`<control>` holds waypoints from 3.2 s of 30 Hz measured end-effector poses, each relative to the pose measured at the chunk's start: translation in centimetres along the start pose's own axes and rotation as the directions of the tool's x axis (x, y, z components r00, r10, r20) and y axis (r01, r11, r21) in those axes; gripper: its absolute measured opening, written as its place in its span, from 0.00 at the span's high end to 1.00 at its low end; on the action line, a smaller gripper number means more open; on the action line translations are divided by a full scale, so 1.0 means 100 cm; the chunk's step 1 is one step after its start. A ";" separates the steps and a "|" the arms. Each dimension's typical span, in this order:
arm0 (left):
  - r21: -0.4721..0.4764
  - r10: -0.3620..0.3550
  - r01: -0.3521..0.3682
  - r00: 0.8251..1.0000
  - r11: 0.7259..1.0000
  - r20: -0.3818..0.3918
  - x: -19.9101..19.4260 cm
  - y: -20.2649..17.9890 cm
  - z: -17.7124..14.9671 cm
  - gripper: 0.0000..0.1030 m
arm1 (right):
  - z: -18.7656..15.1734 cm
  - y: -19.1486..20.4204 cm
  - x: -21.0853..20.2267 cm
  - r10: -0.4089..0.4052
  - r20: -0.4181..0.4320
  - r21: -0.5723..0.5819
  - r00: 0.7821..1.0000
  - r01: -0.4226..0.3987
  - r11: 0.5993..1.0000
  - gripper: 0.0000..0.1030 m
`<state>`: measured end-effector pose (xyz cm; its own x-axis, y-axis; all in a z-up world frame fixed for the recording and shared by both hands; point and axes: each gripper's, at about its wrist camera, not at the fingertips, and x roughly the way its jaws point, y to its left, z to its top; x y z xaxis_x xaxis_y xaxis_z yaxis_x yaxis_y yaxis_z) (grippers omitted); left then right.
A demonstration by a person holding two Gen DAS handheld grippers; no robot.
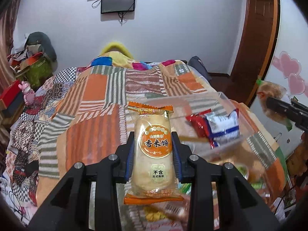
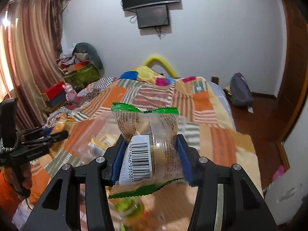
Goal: Organize snacks
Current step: 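Place pastry bag into the clear box with right tool and release, then grasp the white-yellow snack bag with the left tool and lift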
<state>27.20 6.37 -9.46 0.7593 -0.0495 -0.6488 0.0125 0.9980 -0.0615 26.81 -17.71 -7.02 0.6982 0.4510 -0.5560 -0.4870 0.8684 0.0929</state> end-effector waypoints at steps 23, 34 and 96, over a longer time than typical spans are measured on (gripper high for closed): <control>-0.012 0.022 -0.024 0.993 1.000 -0.117 0.102 0.001 0.036 0.67 | 0.003 0.036 0.125 0.035 -0.300 -0.093 0.953 -0.066 0.994 0.52; -0.021 -0.018 0.016 0.996 1.000 -0.091 0.070 0.002 0.033 0.58 | 0.016 0.042 0.089 0.001 -0.219 -0.144 0.976 -0.033 0.989 0.42; -0.102 -0.077 0.053 0.967 0.993 -0.242 0.009 0.014 -0.144 0.54 | -0.130 -0.002 -0.002 0.118 -0.260 0.139 0.959 -0.083 0.987 0.42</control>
<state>18.52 7.21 -21.04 0.5758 -0.1336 -0.8066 -0.0134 0.9849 -0.1727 19.93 -20.61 -17.62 0.4757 0.4810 -0.7365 -0.4659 0.8480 0.2529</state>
